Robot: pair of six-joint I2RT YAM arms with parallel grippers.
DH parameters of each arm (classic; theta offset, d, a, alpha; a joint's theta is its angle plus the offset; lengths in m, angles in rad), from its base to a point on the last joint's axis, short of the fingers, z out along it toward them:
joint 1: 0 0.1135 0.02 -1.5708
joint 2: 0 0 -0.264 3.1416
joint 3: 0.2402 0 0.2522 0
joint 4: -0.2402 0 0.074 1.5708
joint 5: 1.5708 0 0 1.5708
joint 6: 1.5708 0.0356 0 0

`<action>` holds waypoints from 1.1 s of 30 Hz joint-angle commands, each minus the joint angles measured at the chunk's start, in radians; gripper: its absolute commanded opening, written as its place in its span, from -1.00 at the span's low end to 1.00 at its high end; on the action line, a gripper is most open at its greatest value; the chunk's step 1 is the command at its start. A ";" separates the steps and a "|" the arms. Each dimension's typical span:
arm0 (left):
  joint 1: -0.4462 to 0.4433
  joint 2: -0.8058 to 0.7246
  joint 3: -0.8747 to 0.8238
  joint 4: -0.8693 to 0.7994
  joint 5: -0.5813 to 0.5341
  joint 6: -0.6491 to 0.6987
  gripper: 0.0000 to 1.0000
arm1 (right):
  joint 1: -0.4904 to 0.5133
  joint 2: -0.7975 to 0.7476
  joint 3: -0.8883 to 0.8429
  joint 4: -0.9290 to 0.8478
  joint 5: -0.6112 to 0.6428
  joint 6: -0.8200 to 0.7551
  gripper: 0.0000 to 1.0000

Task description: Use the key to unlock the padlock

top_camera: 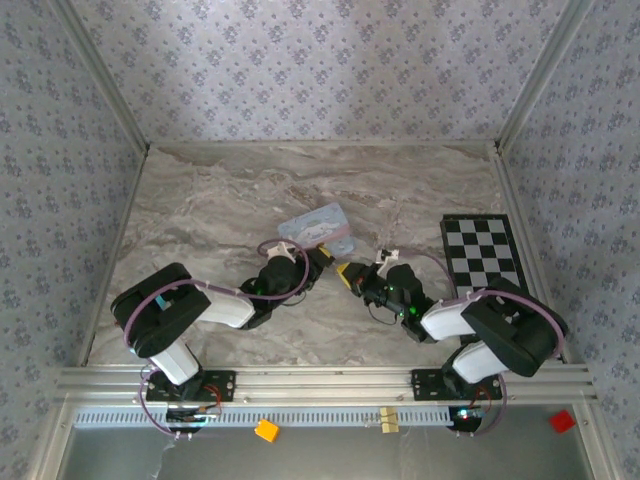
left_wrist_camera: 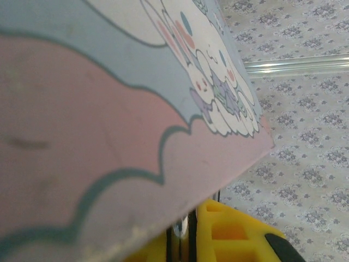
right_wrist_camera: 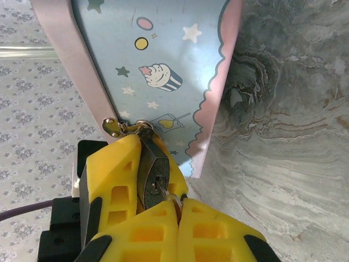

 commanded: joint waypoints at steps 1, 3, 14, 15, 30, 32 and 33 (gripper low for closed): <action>-0.077 -0.002 0.045 0.046 0.169 0.005 -1.00 | -0.012 -0.024 0.046 0.086 -0.021 -0.036 -1.00; -0.082 -0.002 0.046 0.044 0.170 0.005 -1.00 | -0.026 -0.024 0.046 0.080 -0.028 -0.040 -1.00; -0.096 0.003 0.060 0.018 0.170 0.012 -1.00 | -0.051 -0.032 0.069 0.066 -0.062 -0.043 -1.00; -0.095 0.006 0.062 0.020 0.170 0.012 -1.00 | -0.041 -0.037 0.074 0.052 -0.058 -0.050 -1.00; -0.099 0.011 0.065 0.018 0.175 0.010 -1.00 | -0.058 -0.169 0.071 -0.116 -0.036 -0.126 -1.00; -0.101 0.010 0.069 0.016 0.175 0.011 -1.00 | -0.072 -0.161 0.062 -0.091 -0.043 -0.118 -1.00; -0.103 0.010 0.072 0.014 0.176 0.012 -1.00 | -0.077 -0.156 0.061 -0.080 -0.049 -0.116 -1.00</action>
